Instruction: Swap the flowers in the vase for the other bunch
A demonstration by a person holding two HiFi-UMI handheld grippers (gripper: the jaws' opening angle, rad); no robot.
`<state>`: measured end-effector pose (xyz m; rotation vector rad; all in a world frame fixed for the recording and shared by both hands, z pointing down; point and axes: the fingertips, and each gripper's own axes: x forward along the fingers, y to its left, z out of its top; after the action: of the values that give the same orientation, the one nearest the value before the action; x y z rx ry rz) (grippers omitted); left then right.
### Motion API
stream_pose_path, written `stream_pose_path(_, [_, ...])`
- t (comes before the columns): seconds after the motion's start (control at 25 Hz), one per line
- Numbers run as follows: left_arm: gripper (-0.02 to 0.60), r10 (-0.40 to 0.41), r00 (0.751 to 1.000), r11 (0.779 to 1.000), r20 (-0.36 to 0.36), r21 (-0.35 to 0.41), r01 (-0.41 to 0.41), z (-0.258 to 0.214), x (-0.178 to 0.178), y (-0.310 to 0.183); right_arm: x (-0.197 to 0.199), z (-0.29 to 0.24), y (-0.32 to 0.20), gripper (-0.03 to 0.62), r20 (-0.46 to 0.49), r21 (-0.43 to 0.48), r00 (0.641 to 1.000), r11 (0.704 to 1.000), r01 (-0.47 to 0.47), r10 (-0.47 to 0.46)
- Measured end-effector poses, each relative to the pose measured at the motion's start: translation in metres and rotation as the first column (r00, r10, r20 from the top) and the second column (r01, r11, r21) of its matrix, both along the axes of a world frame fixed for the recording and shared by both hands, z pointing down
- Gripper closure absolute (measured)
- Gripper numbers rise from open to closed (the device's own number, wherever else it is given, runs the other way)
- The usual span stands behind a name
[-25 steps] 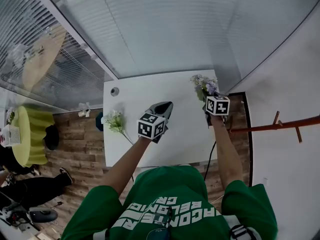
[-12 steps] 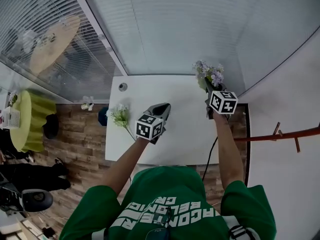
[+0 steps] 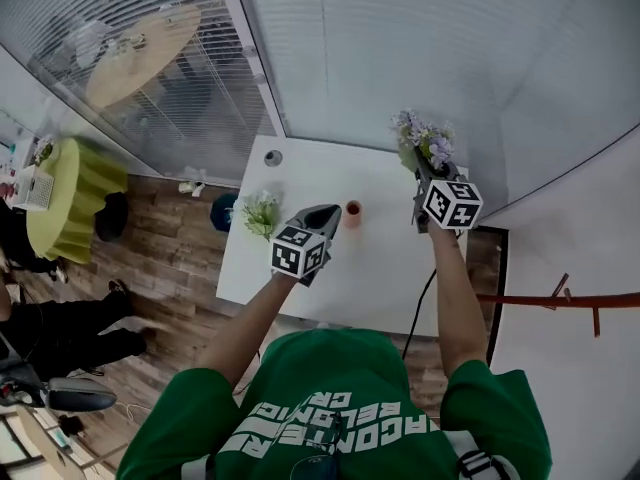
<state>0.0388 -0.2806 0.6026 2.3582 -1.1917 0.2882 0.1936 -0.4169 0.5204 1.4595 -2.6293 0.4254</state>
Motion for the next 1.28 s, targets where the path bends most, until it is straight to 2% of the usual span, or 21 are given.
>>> stream_pose_path(0.36, [0.574,-0.156,0.988,0.988,0.010,-0.013,0.156,0.009,-0.071,0.021,-0.099,-0.006,0.001,0.534,0.063,0.039,0.983,0.984,0.172,-0.174])
stream_pose_path(0.56, [0.574,-0.215,0.977,0.977,0.012,-0.018,0.215,0.014,-0.095,0.034,-0.133,-0.004,0.007,0.534,0.071,0.052,0.969,0.971,0.234,-0.237])
stream_pose_path(0.8, [0.574,-0.253,0.967,0.967,0.015,-0.026,0.253,0.019,-0.110,0.047,-0.154,-0.001,0.012,0.534,0.084,0.062,0.957,0.960,0.273,-0.277])
stream_pose_path(1.28, [0.574,-0.288,0.957,0.957,0.034,-0.036,0.289,0.021,-0.128,0.055,-0.163,0.023,0.010,0.534,0.103,0.074,0.952,0.957,0.280,-0.287])
